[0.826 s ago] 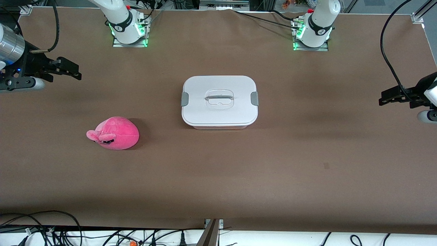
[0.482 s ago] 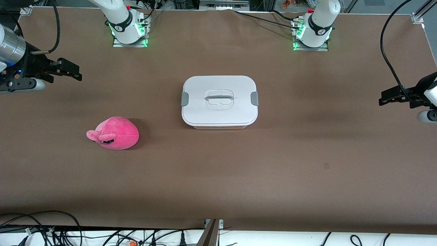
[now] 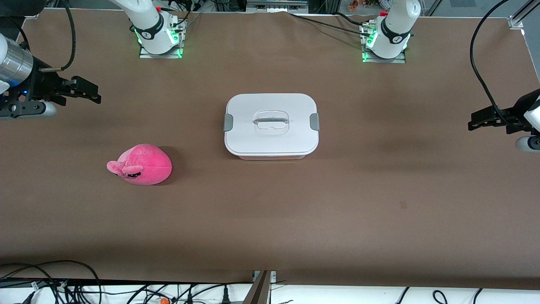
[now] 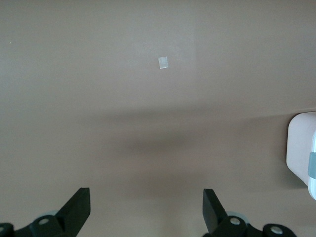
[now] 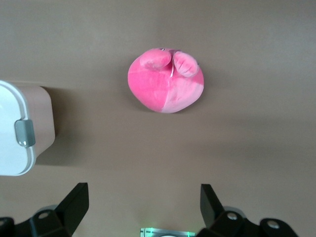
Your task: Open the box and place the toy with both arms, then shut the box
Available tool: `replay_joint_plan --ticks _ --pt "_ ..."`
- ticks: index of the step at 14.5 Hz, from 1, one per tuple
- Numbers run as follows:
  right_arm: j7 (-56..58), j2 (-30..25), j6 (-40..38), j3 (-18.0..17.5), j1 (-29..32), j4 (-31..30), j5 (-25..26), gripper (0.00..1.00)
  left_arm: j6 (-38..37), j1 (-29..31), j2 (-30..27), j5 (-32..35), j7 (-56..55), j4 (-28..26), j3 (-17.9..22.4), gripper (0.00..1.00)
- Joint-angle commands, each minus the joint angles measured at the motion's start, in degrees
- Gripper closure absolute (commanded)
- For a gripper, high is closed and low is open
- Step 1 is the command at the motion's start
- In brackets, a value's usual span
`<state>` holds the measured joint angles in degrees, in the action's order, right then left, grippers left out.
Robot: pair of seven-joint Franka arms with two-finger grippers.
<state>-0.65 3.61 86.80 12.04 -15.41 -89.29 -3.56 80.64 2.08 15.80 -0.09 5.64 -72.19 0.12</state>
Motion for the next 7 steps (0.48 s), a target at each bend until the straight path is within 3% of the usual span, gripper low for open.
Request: replay_joint_plan --ticks 1,7 --pt "-0.48 1.57 1.44 -0.18 0.47 1.32 0.75 0.00 -0.22 -1.19 0.11 0.26 -0.37 0.56 0.05 0.00" --pt "-0.14 0.08 -1.10 -0.26 0.29 1.32 0.93 0.00 -0.22 -5.66 0.11 -0.17 -0.11 0.39 -0.12 0.00"
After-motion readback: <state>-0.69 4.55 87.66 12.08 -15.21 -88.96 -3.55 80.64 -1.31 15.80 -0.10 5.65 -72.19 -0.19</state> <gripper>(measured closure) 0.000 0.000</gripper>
